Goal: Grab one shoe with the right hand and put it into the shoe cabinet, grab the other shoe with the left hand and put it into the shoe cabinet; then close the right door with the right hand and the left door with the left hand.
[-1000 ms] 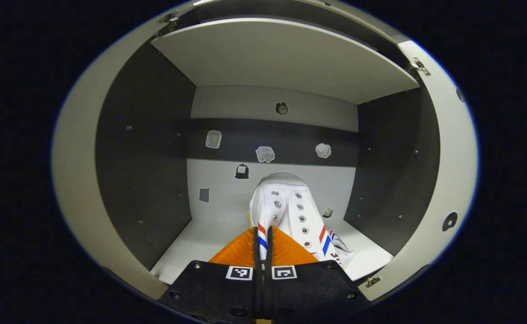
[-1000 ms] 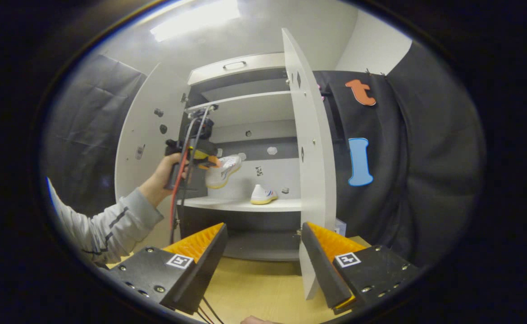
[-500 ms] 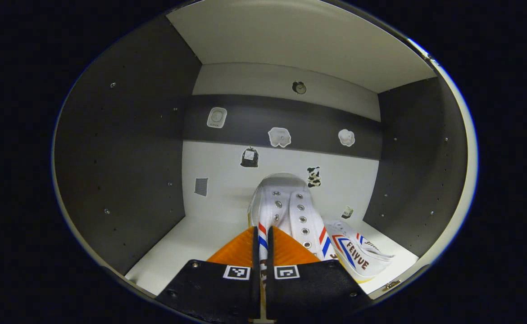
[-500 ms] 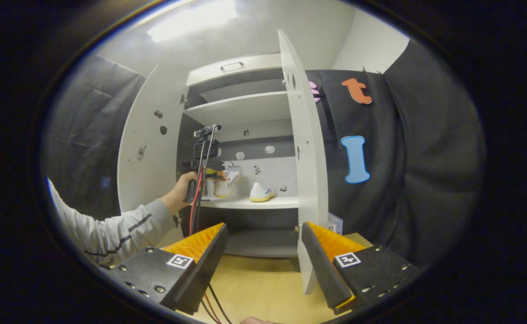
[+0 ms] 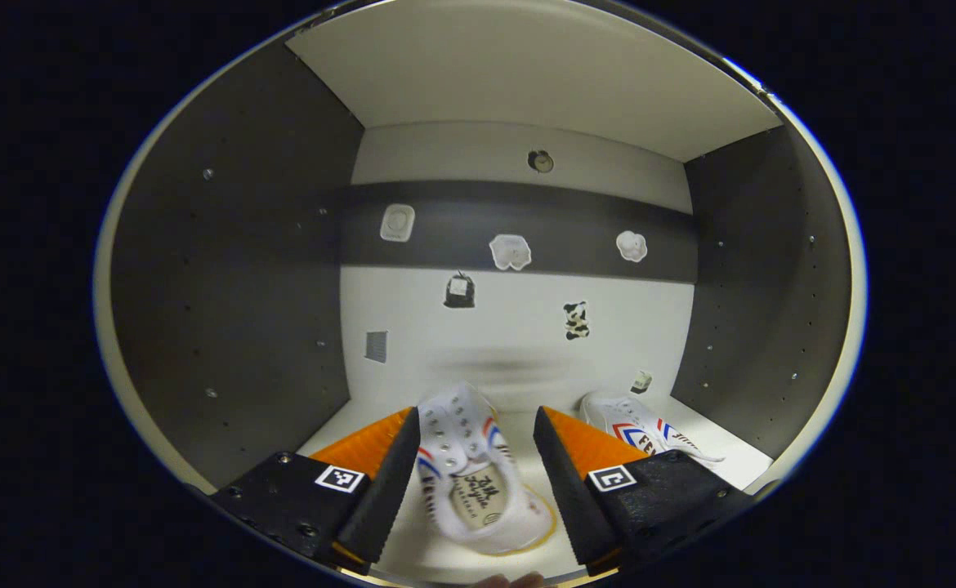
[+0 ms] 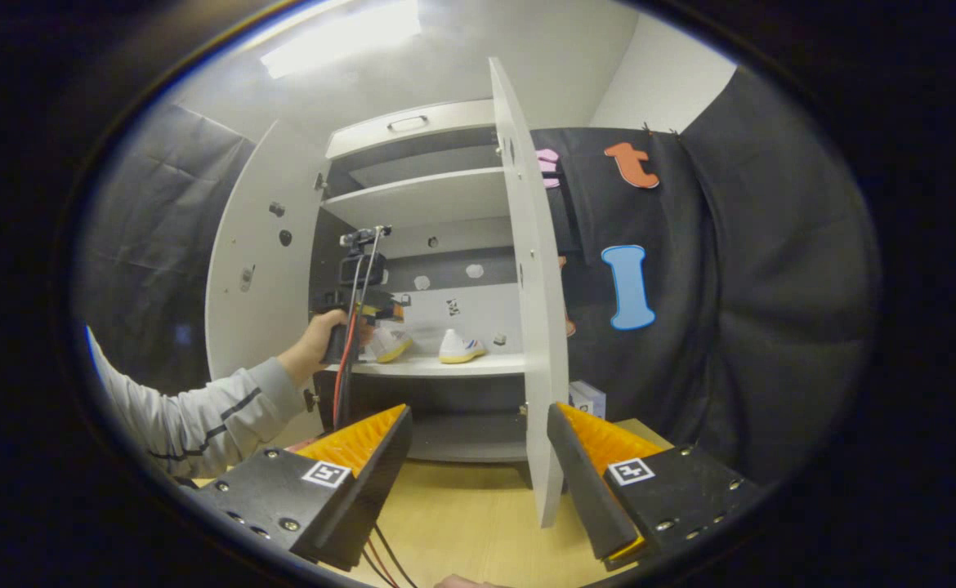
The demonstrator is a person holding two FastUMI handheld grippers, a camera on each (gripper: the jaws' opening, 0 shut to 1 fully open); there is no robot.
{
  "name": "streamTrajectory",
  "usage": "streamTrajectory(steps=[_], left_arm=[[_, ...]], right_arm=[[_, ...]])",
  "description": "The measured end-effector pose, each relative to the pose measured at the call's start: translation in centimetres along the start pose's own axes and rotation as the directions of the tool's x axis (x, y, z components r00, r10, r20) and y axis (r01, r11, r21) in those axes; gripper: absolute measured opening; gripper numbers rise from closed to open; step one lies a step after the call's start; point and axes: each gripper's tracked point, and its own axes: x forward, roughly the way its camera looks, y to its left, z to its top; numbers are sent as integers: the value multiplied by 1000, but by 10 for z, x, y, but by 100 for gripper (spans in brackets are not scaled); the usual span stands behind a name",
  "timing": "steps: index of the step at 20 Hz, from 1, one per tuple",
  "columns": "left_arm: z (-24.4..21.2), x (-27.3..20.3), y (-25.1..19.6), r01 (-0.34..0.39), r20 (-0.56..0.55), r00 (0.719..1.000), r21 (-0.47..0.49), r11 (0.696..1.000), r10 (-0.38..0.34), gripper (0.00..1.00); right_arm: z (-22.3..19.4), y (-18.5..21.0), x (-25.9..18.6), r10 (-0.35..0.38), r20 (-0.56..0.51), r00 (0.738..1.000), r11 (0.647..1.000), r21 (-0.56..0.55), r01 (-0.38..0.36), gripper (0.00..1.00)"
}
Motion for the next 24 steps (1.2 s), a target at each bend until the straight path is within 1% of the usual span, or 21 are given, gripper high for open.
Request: streamTrajectory(steps=[2,4,8,9,12,13,15,16,17,18,20,21,23,24], left_arm=[[16,-20,6,-37,58,998,22,999,36,83],[25,-42,4,-38,79,996,11,999,37,86],[21,-93,-8,51,56,997,12,999,-51,87],[21,-110,-11,74,75,994,15,997,-75,88],[17,-161,-16,129,118,984,30,991,-132,88],[15,-177,-16,139,136,981,22,990,-140,87],[-1,-205,-23,188,111,975,32,982,-191,90],[-7,-219,-21,201,100,974,42,979,-204,91],[-12,-230,-20,207,103,972,55,977,-212,94],[-16,-241,-12,192,115,973,62,979,-198,98],[-25,-258,-2,171,131,975,73,982,-180,98],[-33,-267,2,170,118,977,58,984,-176,98],[-45,-288,-1,224,97,970,11,975,-224,98],[-46,-297,-1,250,94,964,2,968,-249,98]], right_arm=[[-1,-11,-2,-21,-1,1000,1000,1,21,98],[2,-25,-4,-52,1,999,999,-9,52,98],[13,-54,-14,-82,13,997,996,-46,82,98],[18,-65,-18,-95,16,995,994,-51,96,98],[27,-108,-22,-161,16,987,986,-48,162,99],[30,-122,-22,-185,14,983,981,-50,185,98],[40,-154,-20,-232,17,973,971,-52,233,98],[46,-166,-19,-245,19,969,968,-48,246,98],[53,-178,-16,-248,19,968,968,-40,249,98],[58,-189,-11,-248,10,969,968,-32,248,98],[66,-215,-1,-264,-6,965,964,-31,263,98],[73,-231,3,-278,-7,961,960,-42,277,98],[85,-258,9,-301,1,953,952,-63,301,97],[93,-265,14,-302,1,953,951,-63,301,98]])
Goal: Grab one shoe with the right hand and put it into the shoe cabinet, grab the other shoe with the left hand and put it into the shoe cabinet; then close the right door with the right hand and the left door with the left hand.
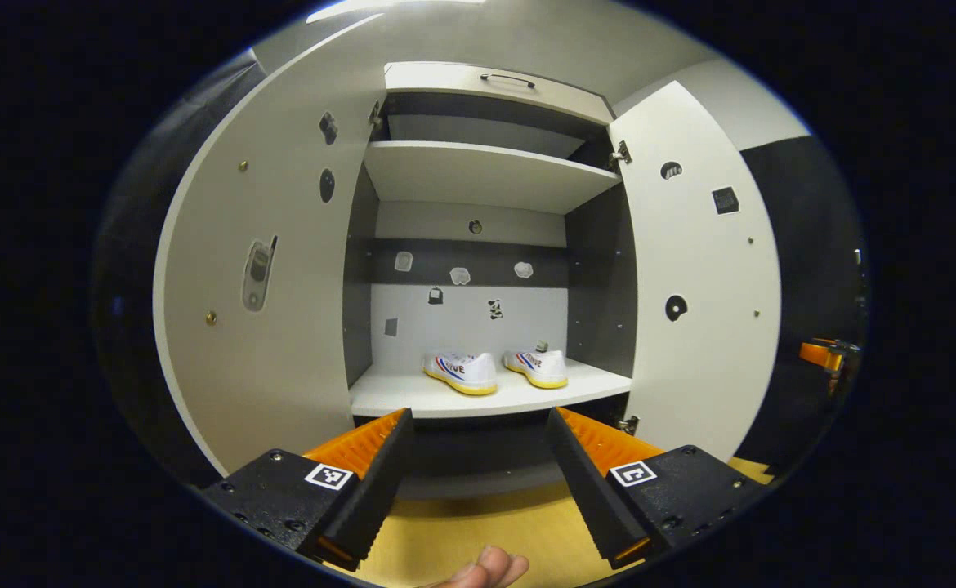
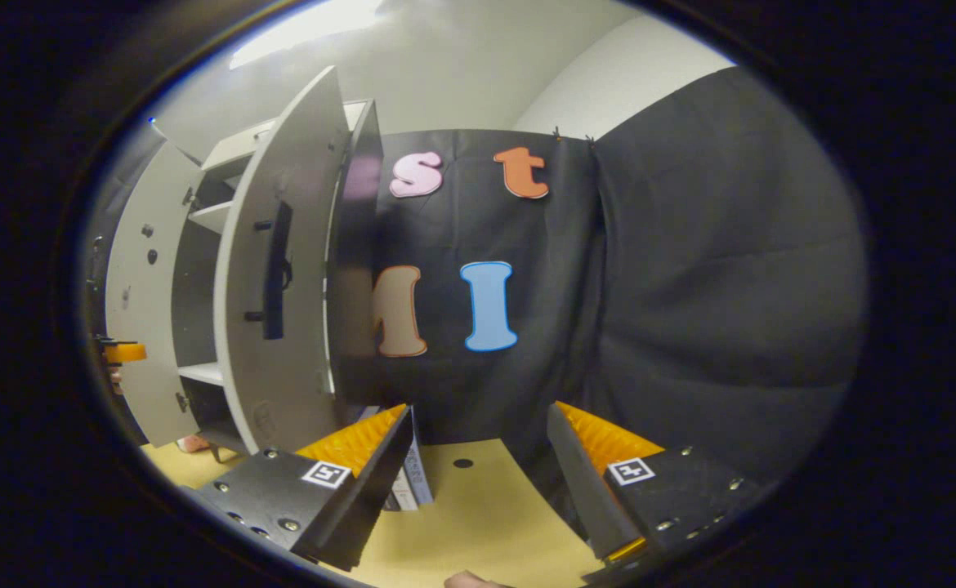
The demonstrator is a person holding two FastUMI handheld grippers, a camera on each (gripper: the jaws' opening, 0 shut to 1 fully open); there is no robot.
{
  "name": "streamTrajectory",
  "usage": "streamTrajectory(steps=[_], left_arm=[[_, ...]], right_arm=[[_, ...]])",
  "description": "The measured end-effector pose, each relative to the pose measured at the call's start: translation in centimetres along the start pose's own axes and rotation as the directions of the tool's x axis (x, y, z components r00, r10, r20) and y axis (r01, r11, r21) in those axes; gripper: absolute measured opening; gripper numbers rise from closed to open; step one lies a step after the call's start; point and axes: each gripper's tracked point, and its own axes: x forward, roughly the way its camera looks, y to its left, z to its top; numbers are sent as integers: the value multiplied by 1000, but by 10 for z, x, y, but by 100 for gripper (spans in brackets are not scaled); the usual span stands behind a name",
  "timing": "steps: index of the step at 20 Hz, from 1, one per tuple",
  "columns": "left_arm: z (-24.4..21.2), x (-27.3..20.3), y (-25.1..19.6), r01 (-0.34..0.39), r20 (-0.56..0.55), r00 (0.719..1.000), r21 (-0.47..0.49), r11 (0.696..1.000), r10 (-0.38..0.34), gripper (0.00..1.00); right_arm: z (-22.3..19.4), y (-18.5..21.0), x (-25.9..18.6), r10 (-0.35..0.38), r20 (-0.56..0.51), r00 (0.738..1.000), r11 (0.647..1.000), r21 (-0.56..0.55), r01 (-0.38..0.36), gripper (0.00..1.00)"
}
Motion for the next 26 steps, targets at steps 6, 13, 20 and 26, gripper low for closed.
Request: streamTrajectory(steps=[6,13,20,26], left_arm=[[0,-65,13,27,29,999,31,999,-28,98],[-5,-124,59,-21,40,999,13,1000,20,98],[-2,-156,97,-46,78,996,-1,999,46,98],[-15,-188,127,-82,79,993,-33,996,84,99]], right_arm=[[46,21,38,90,19,996,993,70,-91,98],[85,93,61,178,51,983,983,26,-180,98],[77,154,66,233,-33,972,972,-10,-233,98],[81,167,55,160,-22,987,986,-45,-161,93]])
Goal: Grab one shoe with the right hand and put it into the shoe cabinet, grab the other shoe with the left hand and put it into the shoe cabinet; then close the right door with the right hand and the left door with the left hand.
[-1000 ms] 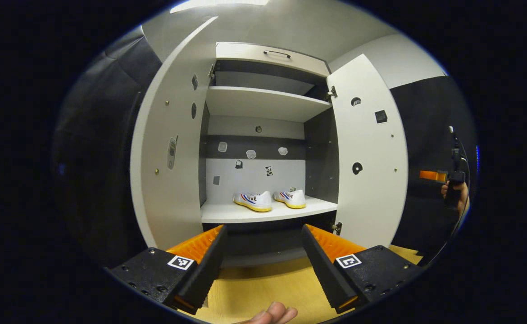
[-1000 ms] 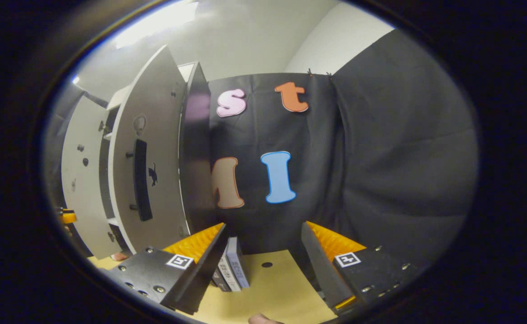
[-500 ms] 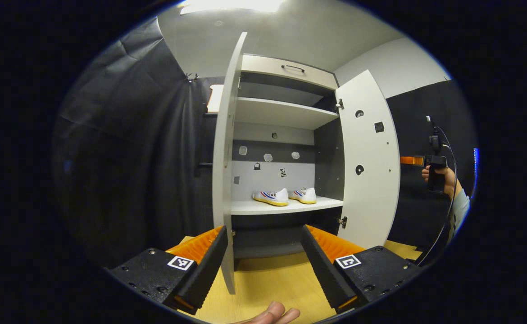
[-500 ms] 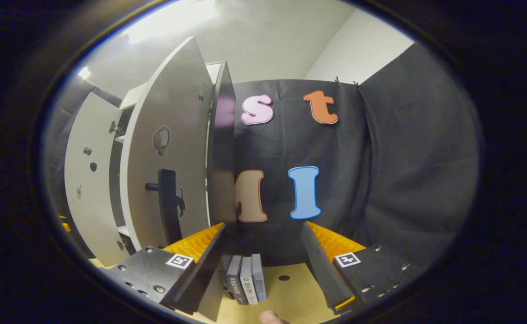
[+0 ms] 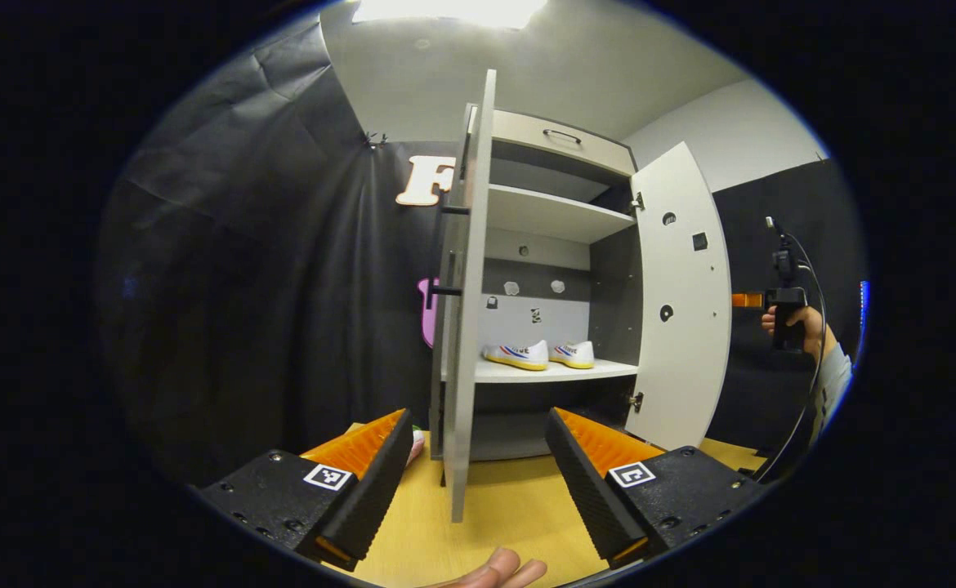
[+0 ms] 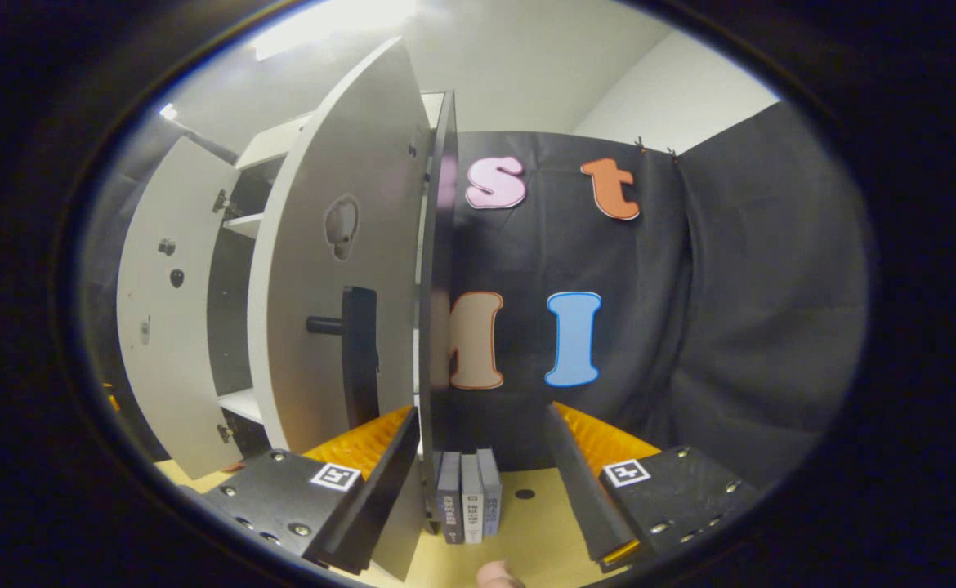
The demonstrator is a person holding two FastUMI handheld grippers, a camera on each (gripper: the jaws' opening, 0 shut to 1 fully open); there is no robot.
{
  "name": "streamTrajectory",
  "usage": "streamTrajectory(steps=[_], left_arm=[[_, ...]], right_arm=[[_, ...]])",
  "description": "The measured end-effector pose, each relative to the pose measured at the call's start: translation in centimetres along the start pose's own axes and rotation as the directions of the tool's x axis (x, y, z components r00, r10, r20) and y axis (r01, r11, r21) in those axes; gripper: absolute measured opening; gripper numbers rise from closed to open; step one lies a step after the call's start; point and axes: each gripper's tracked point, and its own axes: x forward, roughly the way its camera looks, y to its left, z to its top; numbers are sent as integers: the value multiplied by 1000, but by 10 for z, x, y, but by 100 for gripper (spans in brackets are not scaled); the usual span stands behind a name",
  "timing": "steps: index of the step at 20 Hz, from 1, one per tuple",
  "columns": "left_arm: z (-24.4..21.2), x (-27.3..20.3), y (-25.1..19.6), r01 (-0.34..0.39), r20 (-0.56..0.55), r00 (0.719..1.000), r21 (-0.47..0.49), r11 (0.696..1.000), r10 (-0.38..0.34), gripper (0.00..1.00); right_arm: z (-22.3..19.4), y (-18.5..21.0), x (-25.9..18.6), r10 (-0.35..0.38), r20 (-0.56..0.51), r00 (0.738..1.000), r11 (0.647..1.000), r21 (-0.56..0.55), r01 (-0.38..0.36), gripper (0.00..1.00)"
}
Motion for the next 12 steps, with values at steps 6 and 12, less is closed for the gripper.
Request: streamTrajectory(steps=[6,12], left_arm=[[24,-29,23,-79,42,996,11,997,78,92],[36,-28,42,-142,50,989,15,990,141,93]], right_arm=[[-3,44,-6,30,-20,999,999,19,-30,93],[-6,81,-4,30,-32,999,996,81,-27,93]])
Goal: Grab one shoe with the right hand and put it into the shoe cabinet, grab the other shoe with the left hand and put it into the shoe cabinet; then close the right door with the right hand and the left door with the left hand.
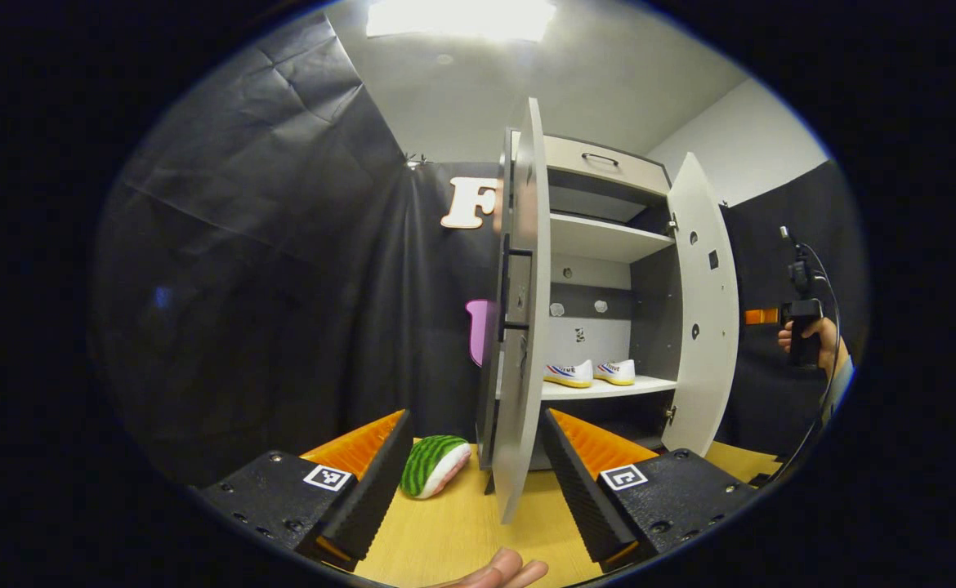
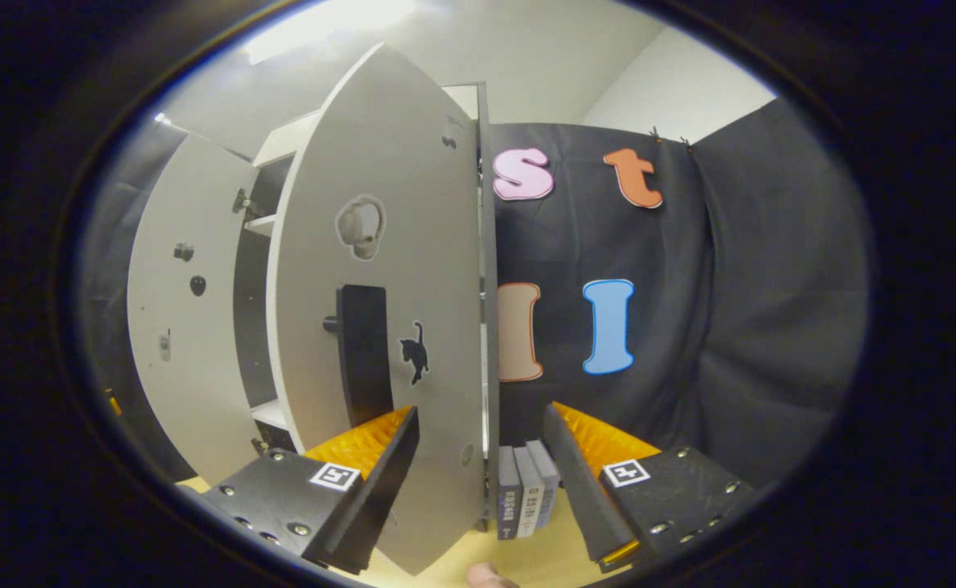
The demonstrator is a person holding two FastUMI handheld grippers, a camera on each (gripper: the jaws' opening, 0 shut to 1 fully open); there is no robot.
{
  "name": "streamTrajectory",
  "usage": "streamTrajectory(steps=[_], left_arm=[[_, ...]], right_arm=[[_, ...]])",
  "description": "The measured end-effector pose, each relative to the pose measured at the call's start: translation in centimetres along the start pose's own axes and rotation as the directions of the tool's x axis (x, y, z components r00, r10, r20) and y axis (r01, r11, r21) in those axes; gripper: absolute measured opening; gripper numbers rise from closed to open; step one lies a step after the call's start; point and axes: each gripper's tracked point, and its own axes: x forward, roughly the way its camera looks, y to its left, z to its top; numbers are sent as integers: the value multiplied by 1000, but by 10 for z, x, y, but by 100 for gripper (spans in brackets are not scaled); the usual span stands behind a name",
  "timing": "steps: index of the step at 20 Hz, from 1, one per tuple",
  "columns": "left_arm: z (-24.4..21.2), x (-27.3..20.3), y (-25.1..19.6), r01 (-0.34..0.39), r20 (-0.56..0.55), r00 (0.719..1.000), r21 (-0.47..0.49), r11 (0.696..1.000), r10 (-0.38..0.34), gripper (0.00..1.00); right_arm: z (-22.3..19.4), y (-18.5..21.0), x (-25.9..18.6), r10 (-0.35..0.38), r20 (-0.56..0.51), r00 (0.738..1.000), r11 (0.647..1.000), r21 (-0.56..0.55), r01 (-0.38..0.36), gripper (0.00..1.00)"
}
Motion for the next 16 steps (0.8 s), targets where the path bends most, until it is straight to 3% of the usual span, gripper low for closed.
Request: streamTrajectory(steps=[4,6,10,12,13,16], left_arm=[[-4,9,10,-24,-29,999,8,1000,24,95],[-8,18,14,-30,-49,998,18,999,30,95],[-12,39,22,-40,-57,998,21,999,42,95],[-11,49,33,-72,-65,995,33,997,74,97],[-9,51,38,-75,-70,995,37,996,78,92],[-8,54,49,-72,-89,993,46,996,76,92]], right_arm=[[5,15,2,-44,50,998,999,-11,44,90],[-1,31,3,-36,49,998,999,-32,38,94],[-21,82,-8,56,17,998,998,6,-56,92],[-34,94,-15,63,-1,998,998,23,-63,92],[-40,99,-19,74,-16,997,997,38,-74,93],[-54,114,-29,129,-48,990,990,67,-126,93]])
